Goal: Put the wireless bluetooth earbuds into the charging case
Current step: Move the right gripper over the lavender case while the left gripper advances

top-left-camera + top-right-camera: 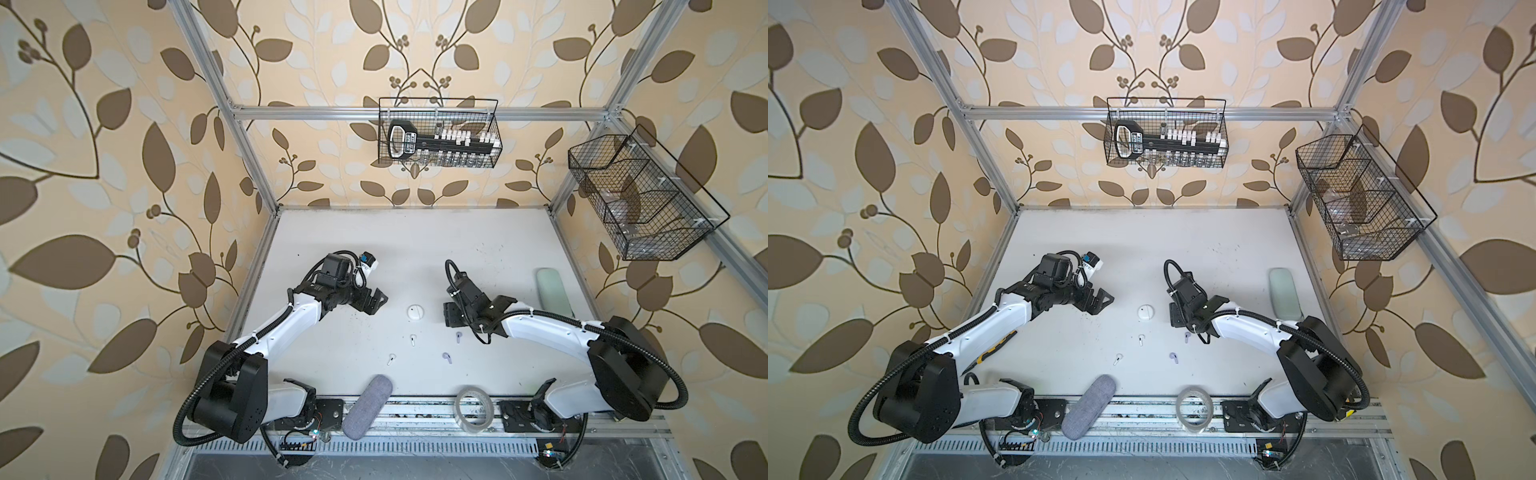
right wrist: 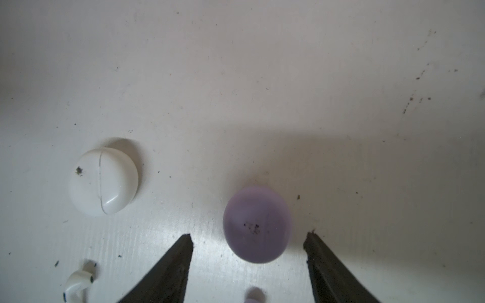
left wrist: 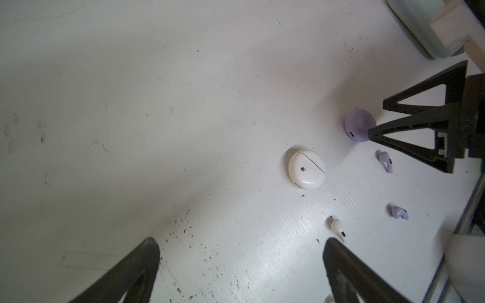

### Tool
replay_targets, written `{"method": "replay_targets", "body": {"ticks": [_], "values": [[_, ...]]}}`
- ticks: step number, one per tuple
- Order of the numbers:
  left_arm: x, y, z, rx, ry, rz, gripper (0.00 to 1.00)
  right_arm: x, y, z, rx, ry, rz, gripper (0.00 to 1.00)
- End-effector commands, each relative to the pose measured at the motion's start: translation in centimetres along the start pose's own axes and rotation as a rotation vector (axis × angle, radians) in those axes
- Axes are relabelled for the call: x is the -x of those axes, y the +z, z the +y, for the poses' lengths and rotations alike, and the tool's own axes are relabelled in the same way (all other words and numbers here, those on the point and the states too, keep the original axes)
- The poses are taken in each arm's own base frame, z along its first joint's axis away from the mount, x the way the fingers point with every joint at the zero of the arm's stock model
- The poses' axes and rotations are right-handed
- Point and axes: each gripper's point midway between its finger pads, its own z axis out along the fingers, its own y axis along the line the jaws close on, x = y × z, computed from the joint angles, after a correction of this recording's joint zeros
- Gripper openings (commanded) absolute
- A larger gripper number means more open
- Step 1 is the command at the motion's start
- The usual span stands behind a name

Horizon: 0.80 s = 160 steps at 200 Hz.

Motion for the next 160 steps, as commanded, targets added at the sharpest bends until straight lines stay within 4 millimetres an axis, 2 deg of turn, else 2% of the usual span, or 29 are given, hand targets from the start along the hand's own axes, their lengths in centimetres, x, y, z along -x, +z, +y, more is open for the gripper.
{"method": "replay_targets", "body": {"ticks": [1, 73, 123, 160], "values": [[0.5, -0.6, -0.4, -0.004, 0.033, -0.031, 0.99, -0.8, 0.9, -0.5, -0.033, 0.019, 0.017, 0.70], [0.6, -0.8, -0.3, 0.008, 0.031, -0.037, 0.99, -1.3, 2.8, -0.9, -0.071, 0.015, 0.062, 0.70], [0.6, -0.7, -0.1, 0.012, 0.028, -0.032, 0.99, -1.6, 2.8, -0.9, -0.098, -0.004, 0.068, 0.69], [0.6, -0.7, 0.0, 0.019, 0.026, -0.031, 0.99, -1.5, 2.7, -0.7, -0.118, -0.026, 0.067, 0.65]]}}
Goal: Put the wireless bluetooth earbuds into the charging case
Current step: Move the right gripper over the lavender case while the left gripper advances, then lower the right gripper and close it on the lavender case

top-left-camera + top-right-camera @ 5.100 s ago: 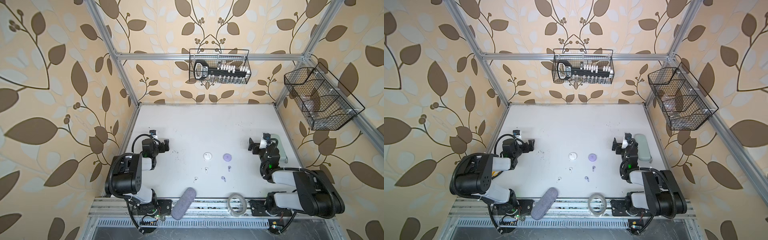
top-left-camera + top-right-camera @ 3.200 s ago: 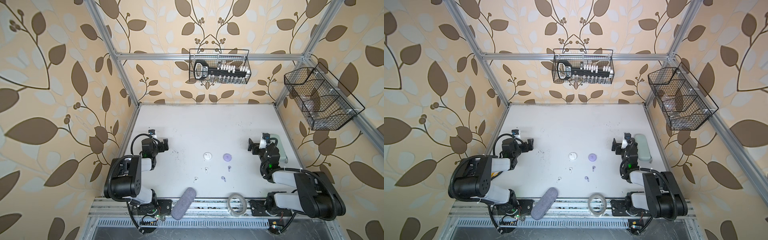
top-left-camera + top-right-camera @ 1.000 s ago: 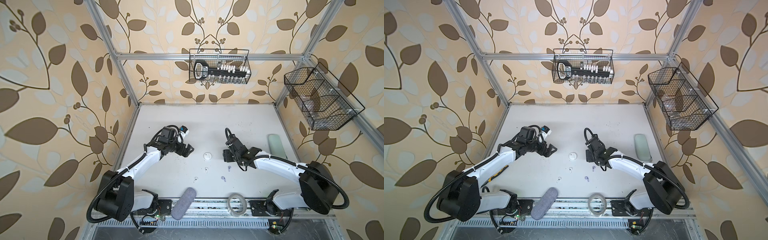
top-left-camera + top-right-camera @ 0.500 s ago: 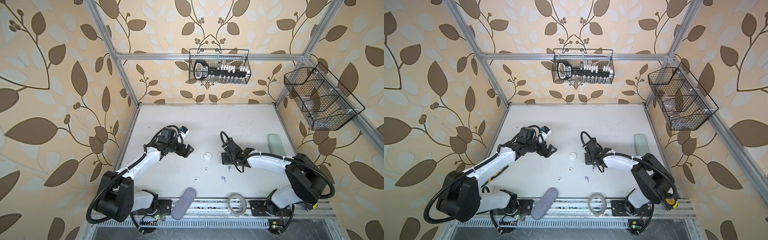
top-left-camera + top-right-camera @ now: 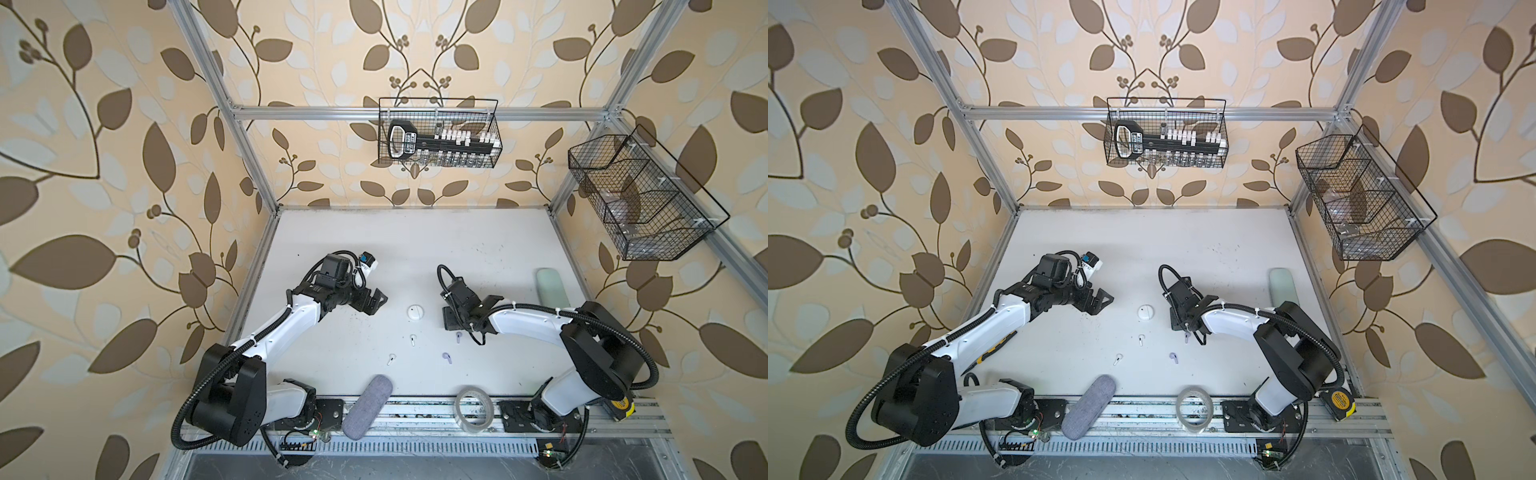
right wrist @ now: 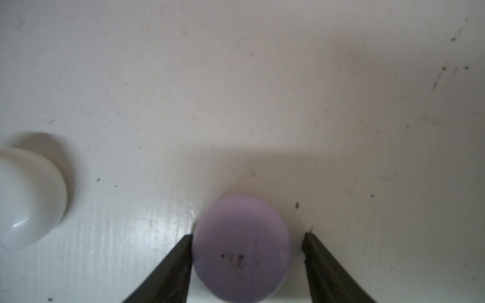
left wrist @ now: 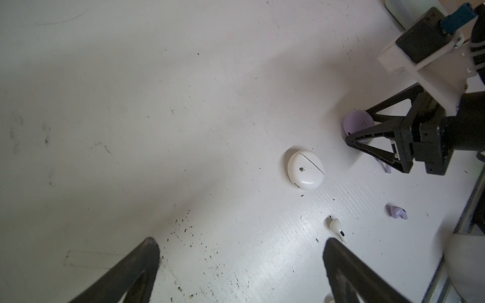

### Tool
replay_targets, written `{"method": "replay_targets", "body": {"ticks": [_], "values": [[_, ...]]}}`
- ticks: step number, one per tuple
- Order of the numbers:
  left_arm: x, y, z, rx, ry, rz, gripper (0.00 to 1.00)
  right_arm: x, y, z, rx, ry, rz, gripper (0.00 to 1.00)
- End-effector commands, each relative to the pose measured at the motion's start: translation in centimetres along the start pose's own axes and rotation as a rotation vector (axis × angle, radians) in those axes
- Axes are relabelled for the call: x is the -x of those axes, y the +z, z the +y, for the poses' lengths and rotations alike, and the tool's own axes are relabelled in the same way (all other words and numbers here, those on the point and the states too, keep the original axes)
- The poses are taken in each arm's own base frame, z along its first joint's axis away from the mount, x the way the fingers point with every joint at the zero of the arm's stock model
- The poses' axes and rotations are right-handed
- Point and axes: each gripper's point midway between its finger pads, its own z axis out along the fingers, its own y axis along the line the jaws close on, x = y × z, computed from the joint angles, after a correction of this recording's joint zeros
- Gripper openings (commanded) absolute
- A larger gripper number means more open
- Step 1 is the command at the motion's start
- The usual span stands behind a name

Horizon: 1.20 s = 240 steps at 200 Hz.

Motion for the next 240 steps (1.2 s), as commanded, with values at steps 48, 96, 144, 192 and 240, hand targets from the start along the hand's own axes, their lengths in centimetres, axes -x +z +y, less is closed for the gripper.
{"method": "replay_targets", "body": {"ticks": [48, 96, 144, 192, 240], "values": [[0.5, -0.4, 0.2, 0.025, 0.022, -0.023, 0.99, 0.4, 0.0, 0.5, -0.064, -0.040, 0.009, 0.62], [0.5, -0.4, 0.4, 0.033, 0.018, -0.021, 0.99, 0.1, -0.1, 0.2, -0.086, -0.046, 0.024, 0.62], [0.4, -0.2, 1.0, 0.061, 0.014, -0.017, 0.99, 0.4, -0.1, 0.4, -0.089, -0.042, 0.031, 0.60], [0.4, -0.1, 1.1, 0.068, 0.010, -0.017, 0.99, 0.3, 0.4, 0.6, -0.085, -0.023, 0.051, 0.59], [0.6, -0.1, 1.7, 0.098, -0.005, -0.024, 0.99, 0.3, 0.6, 0.7, -0.077, -0.007, 0.058, 0.56]]}}
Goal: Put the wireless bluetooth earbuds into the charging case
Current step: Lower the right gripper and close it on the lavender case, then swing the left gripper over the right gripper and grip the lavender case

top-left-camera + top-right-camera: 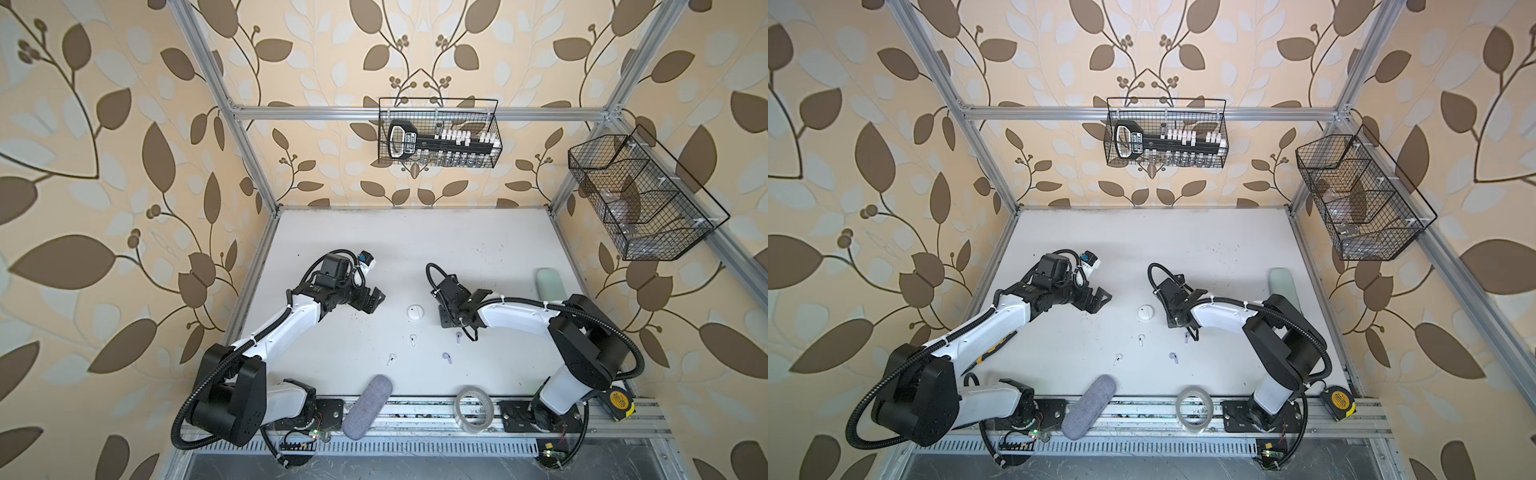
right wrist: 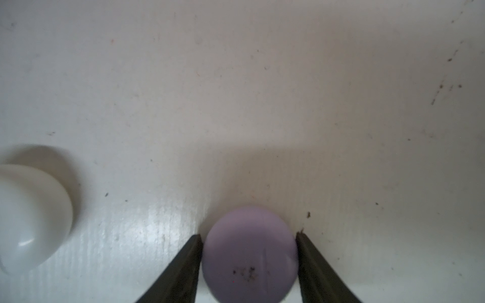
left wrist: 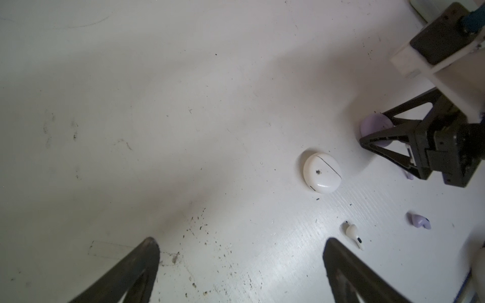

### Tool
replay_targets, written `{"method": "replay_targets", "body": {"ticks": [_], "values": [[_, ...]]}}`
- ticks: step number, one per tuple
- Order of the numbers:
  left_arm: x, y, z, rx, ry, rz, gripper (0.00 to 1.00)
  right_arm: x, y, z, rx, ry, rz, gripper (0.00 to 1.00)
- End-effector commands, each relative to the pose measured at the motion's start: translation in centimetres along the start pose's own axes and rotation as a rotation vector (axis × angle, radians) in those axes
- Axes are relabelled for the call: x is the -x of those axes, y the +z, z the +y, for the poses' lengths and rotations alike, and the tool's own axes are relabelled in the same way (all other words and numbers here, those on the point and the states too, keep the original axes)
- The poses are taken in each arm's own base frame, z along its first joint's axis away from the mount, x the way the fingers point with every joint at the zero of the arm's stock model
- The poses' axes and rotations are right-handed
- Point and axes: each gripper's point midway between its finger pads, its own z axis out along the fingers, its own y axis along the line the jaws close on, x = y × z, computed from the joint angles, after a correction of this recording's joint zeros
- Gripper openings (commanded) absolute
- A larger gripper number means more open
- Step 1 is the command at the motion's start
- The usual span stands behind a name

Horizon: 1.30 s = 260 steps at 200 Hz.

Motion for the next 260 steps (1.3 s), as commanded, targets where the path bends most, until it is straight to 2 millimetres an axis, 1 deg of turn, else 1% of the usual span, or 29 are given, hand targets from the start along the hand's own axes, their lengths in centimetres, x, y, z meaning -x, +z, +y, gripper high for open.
{"method": "replay_targets", "body": {"ticks": [1, 34, 66, 80, 98, 130, 135, 153, 174, 188, 190, 193, 218, 235, 260], "values": [[0.6, 0.0, 0.4, 0.024, -0.004, -0.024, 0.99, -0.4, 0.5, -0.2, -0.015, 0.016, 0.032, 0.56], [0.6, 0.1, 0.3, 0.017, -0.008, -0.017, 0.99, -0.7, 0.7, -0.1, -0.013, 0.010, 0.040, 0.55], [0.8, -0.1, 0.3, 0.018, -0.020, -0.021, 0.99, -0.5, 0.5, 0.1, 0.001, 0.002, 0.025, 0.43], [1.1, -0.1, 0.5, 0.026, -0.032, -0.025, 0.99, 0.1, -0.2, 0.9, 0.040, -0.010, -0.006, 0.41], [1.8, -0.2, 0.3, 0.015, -0.048, -0.029, 0.99, 1.3, -1.8, 1.9, 0.077, -0.044, -0.065, 0.38], [3.3, -0.9, -0.4, -0.017, -0.065, -0.033, 0.98, 2.4, -3.5, 2.0, 0.104, -0.078, -0.098, 0.23], [3.6, -1.0, -0.5, -0.022, -0.064, -0.032, 0.98, 2.5, -3.7, 2.1, 0.109, -0.083, -0.104, 0.22], [4.7, -1.4, -1.1, -0.044, -0.053, -0.021, 0.98, 3.2, -5.2, 2.4, 0.139, -0.111, -0.149, 0.21], [6.3, -1.6, -2.1, -0.106, -0.083, 0.011, 0.98, 4.3, -7.9, 3.4, 0.203, -0.160, -0.234, 0.21], [7.2, -1.7, -3.6, -0.195, -0.125, 0.043, 0.97, 5.0, -9.6, 3.8, 0.240, -0.182, -0.294, 0.22], [6.8, -1.1, -3.7, -0.211, -0.139, 0.067, 0.96, 5.1, -9.8, 3.8, 0.244, -0.183, -0.301, 0.22], [6.9, -0.9, -4.0, -0.229, -0.149, 0.079, 0.96, 5.2, -10.1, 3.9, 0.253, -0.188, -0.311, 0.22], [7.4, -0.4, -6.1, -0.362, -0.226, 0.144, 0.91, 5.8, -12.3, 4.9, 0.318, -0.226, -0.384, 0.22], [7.8, -0.6, -7.3, -0.441, -0.271, 0.175, 0.89, 5.9, -13.6, 5.7, 0.367, -0.240, -0.418, 0.22], [8.0, -1.1, -8.8, -0.497, -0.291, 0.217, 0.88, 5.6, -15.1, 7.1, 0.461, -0.254, -0.459, 0.22]]}}
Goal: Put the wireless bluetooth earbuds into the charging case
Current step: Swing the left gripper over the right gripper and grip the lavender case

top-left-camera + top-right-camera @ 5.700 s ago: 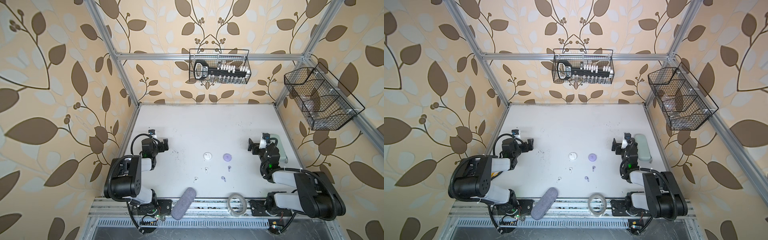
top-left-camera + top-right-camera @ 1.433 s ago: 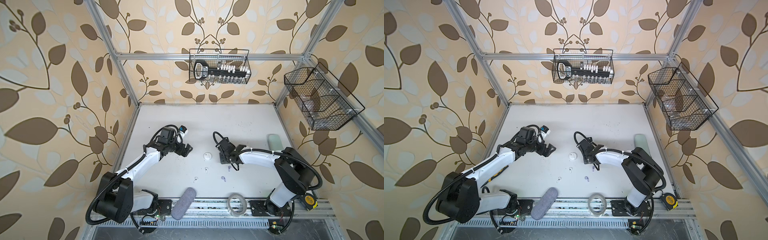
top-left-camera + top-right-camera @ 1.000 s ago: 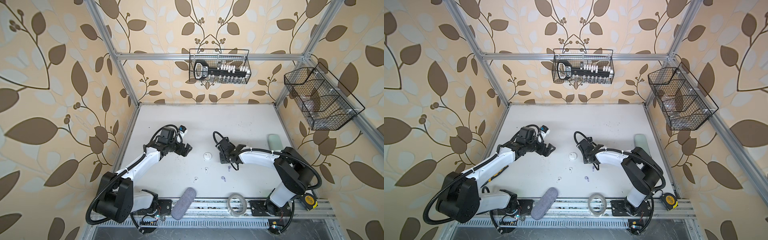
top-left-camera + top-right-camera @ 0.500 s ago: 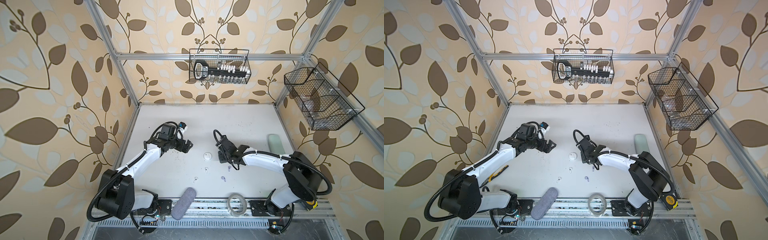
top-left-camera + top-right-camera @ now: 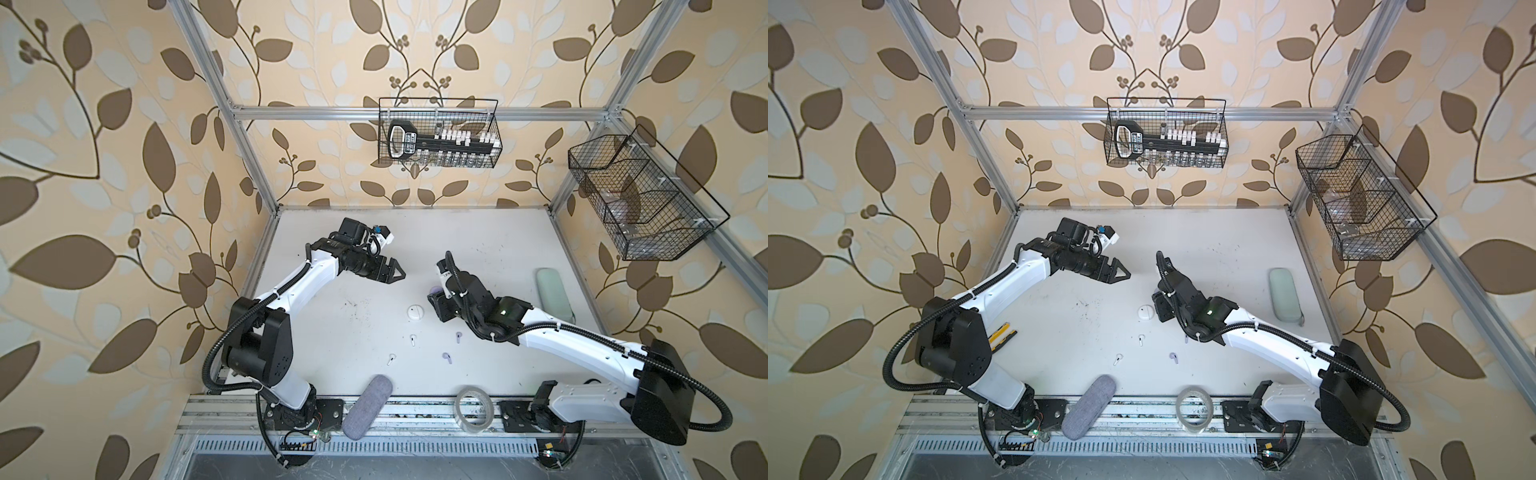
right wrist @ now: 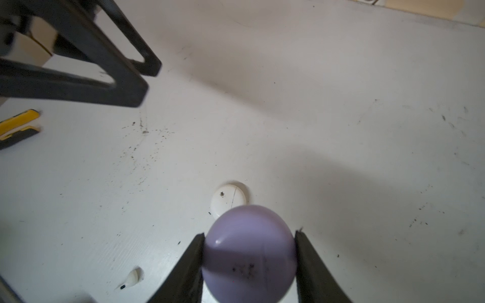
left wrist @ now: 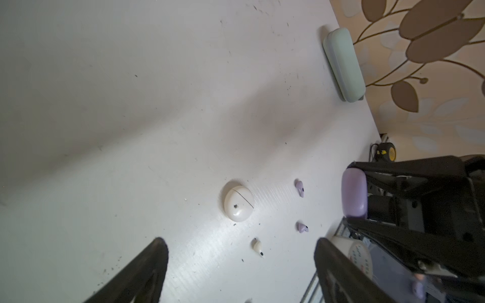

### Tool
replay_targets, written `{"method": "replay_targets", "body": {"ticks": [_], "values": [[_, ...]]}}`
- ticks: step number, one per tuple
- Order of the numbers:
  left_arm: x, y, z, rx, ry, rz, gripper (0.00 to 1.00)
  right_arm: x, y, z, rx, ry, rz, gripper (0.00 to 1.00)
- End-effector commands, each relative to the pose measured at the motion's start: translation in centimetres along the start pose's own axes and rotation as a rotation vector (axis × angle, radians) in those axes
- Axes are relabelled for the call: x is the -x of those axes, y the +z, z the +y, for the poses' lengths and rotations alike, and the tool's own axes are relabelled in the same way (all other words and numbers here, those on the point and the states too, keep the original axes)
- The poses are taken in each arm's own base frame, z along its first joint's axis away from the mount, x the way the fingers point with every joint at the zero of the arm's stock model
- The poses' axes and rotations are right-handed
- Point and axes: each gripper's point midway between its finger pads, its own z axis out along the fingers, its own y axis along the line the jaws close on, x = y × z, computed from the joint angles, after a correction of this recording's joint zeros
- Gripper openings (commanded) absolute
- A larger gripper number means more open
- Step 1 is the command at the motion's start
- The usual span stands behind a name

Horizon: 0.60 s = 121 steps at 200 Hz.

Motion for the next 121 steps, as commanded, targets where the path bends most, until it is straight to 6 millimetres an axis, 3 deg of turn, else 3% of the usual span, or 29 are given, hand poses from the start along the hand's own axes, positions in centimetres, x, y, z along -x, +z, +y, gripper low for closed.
{"method": "replay_targets", "body": {"ticks": [1, 30, 121], "values": [[-0.2, -0.9, -3.9, -0.139, -0.045, 0.055, 0.88, 0.1, -0.6, 1.8, 0.093, -0.038, -0.036, 0.22], [-0.8, -1.0, -6.2, -0.234, -0.056, 0.117, 0.82, 0.3, -1.0, 3.1, 0.140, -0.073, -0.052, 0.21], [-3.3, 0.6, -8.4, -0.326, -0.029, 0.217, 0.76, 1.4, -1.5, 5.0, 0.218, -0.116, -0.089, 0.21]]}}
